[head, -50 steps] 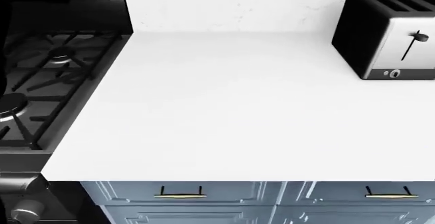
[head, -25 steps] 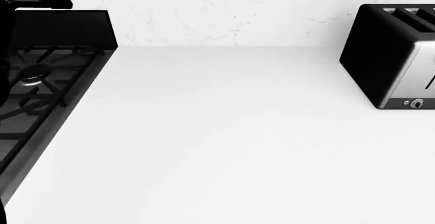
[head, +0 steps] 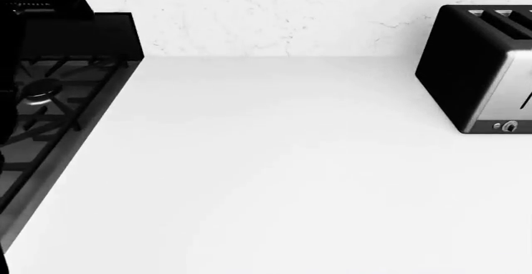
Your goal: Pick and place the shaker into the drawer. Then close the cabinet.
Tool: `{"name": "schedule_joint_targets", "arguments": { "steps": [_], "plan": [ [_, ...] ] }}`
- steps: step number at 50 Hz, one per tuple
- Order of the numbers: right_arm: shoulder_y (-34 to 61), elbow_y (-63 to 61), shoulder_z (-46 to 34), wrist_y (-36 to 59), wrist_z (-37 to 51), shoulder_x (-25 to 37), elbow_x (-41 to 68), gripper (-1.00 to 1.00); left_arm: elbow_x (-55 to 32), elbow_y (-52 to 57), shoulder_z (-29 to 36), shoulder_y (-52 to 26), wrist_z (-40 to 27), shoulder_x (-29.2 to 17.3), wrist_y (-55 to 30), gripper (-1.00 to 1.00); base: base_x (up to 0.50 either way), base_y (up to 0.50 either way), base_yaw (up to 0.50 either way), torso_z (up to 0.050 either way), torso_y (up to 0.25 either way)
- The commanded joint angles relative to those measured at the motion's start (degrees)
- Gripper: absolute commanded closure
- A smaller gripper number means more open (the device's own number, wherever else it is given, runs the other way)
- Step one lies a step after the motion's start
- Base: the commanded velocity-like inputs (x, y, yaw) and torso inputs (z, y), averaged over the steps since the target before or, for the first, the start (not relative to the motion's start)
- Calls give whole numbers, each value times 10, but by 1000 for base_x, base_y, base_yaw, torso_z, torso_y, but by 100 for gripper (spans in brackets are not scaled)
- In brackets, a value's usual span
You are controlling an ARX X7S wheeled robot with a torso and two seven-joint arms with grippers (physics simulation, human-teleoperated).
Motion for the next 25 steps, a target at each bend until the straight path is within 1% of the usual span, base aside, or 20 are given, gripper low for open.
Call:
{"name": "schedule_joint_targets", "arguments": {
  "steps": [1, 5, 10, 13, 19, 25],
  "plan": [
    [141, 15, -67, -6, -9, -33, -28, -100, -20, 43, -20, 59, -15, 0, -8, -100, 0, 0, 0, 0, 0],
    [186, 35, -89, -8, -16, -64, -29, -100, -33, 65, -33, 104, -22, 3, -10, -100, 0, 0, 0, 0, 0],
    [205, 61, -100, -27, -24, -97, -20, -100, -53, 96, -46, 138, -36, 1, -32, -100, 0, 0, 0, 0, 0],
    [214, 95, -111, -51, -31, -120, -16, -100, -51, 103, -54, 179, -36, 4, -17, -100, 0, 0, 0, 0, 0],
    [204, 178, -134, -98, -39, -154, -12, -100, -56, 120, -72, 226, -40, 3, -11, -100, 0, 0, 0, 0, 0],
    [188, 267, -141, -164, -44, -188, -4, -100, -61, 131, -86, 255, -45, 0, -10, -100, 0, 0, 1, 0, 0]
  ]
}}
